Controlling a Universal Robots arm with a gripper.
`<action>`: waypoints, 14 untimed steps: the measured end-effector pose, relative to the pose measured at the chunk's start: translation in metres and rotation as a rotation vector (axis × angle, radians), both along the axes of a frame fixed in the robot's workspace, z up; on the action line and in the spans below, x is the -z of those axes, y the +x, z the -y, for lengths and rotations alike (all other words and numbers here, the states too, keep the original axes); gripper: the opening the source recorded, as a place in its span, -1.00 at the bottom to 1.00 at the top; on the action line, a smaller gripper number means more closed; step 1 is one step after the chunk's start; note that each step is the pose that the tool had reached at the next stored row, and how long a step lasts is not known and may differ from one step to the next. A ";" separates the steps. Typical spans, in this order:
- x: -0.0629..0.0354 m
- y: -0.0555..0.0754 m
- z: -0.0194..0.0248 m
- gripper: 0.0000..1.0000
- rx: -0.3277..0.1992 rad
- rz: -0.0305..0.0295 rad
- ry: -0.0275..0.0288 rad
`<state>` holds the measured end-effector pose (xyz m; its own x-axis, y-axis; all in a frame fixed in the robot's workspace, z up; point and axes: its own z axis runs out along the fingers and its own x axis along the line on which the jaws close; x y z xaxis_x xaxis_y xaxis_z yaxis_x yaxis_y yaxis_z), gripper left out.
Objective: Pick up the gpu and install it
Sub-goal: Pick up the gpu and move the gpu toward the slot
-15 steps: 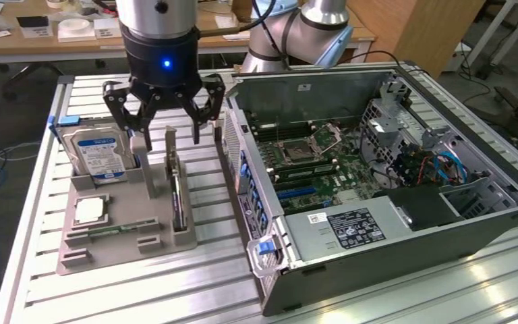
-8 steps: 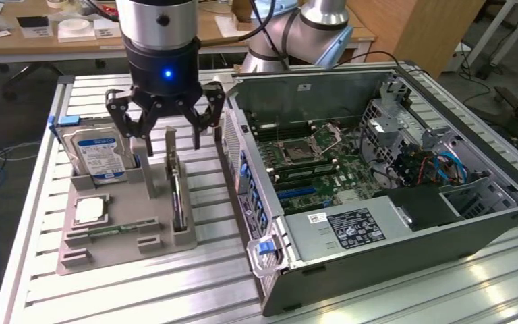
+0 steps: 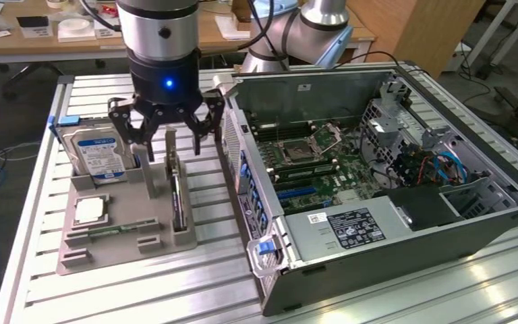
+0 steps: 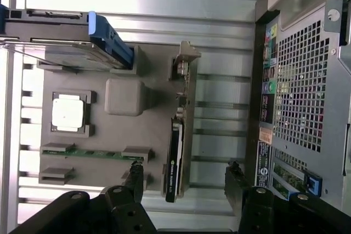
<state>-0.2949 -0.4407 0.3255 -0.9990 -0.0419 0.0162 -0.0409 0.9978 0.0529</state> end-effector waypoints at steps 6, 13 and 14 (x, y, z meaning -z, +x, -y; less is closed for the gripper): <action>0.0063 0.000 0.0002 0.41 0.000 0.0000 0.0000; 0.0157 0.000 0.0007 0.41 0.000 0.0000 -0.0001; 0.0172 0.000 0.0008 0.41 0.000 0.0000 0.0001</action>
